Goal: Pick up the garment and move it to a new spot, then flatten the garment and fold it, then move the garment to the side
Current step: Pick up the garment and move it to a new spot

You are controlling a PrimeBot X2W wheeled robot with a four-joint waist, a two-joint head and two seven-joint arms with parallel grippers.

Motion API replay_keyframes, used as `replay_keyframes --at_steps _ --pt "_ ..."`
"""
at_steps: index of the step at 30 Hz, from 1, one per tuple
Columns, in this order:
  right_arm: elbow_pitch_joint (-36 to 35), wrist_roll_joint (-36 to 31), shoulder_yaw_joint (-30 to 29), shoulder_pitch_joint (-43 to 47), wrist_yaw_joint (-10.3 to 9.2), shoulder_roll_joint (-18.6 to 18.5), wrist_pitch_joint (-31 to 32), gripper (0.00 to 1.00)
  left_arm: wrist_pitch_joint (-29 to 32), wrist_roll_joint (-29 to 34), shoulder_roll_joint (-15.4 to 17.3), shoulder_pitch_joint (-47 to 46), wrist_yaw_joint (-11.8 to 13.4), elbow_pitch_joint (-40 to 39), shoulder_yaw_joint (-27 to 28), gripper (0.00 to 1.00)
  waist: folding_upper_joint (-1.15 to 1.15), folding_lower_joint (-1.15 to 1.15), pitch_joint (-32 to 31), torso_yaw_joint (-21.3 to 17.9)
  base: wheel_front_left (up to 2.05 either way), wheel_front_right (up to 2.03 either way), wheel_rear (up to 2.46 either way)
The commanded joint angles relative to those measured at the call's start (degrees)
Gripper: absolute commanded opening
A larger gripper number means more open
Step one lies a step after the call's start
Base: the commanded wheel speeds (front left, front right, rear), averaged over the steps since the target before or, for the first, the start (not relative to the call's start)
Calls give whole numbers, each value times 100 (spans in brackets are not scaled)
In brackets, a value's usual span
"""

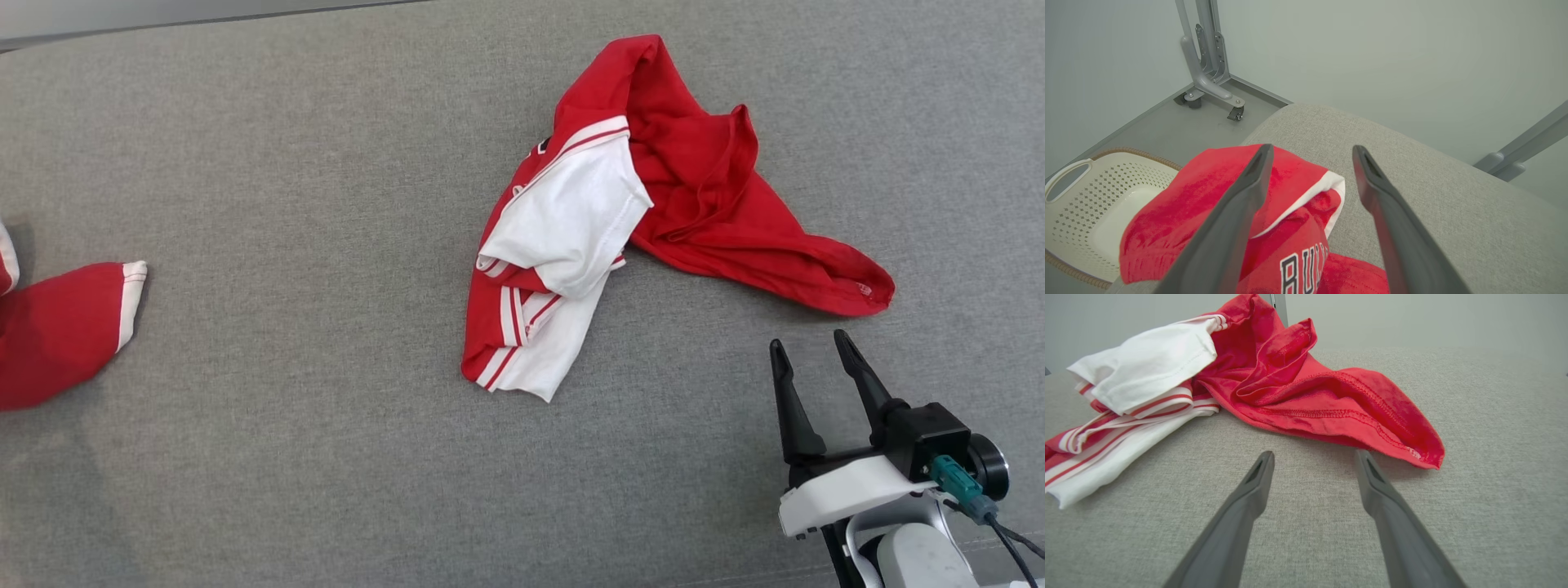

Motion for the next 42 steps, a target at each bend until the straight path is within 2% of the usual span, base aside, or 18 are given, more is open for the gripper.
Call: replay_keyframes --at_steps 1,5,13,18,24,29,31,33,38,42 --pt "-7 38 -19 90 -8 -12 -1 100 -110 -61 -37 152 -15 -144 50 100 0 0 -165 -36 0 0 0" --pt "-21 45 -67 218 -8 -9 -1 100 -386 -156 -194 480 -60 -805 141 100 0 0 -376 -1 0 0 0" --pt "-202 -158 -105 332 -8 -10 -1 100 -1017 75 -679 1863 327 -2824 -20 100 0 0 -755 -101 0 0 0" --pt "-377 -276 -204 377 -8 -12 -1 100 -1313 492 -998 2849 492 -3921 -408 100 0 0 -924 -186 0 0 0" --pt "-526 -345 -338 402 -8 -8 -1 100 -1516 1109 -1506 3590 559 -4268 -693 100 0 0 -1069 -185 0 0 0" --pt "-578 -418 -376 437 -8 -7 -1 100 -1532 1829 -1989 4043 420 -4305 -482 100 0 0 -1207 -169 0 0 0" --pt "-546 -403 -322 450 -8 -14 -1 100 -1531 2147 -2179 4266 291 -4246 -330 100 0 0 -1263 -169 0 0 0" --pt "-544 -385 -307 462 -8 -40 -1 100 -1531 2511 -2523 4558 53 -4163 -5 100 0 0 -1357 -166 0 0 0" --pt "-561 -347 -305 545 -8 -35 -1 100 -1532 2996 -2911 4875 -382 -3945 444 100 0 0 -1485 -199 0 0 0" --pt "-531 -295 -275 623 -8 -22 -1 100 -1532 3176 -3078 4977 -536 -3804 718 100 0 0 -1598 -280 0 0 0"
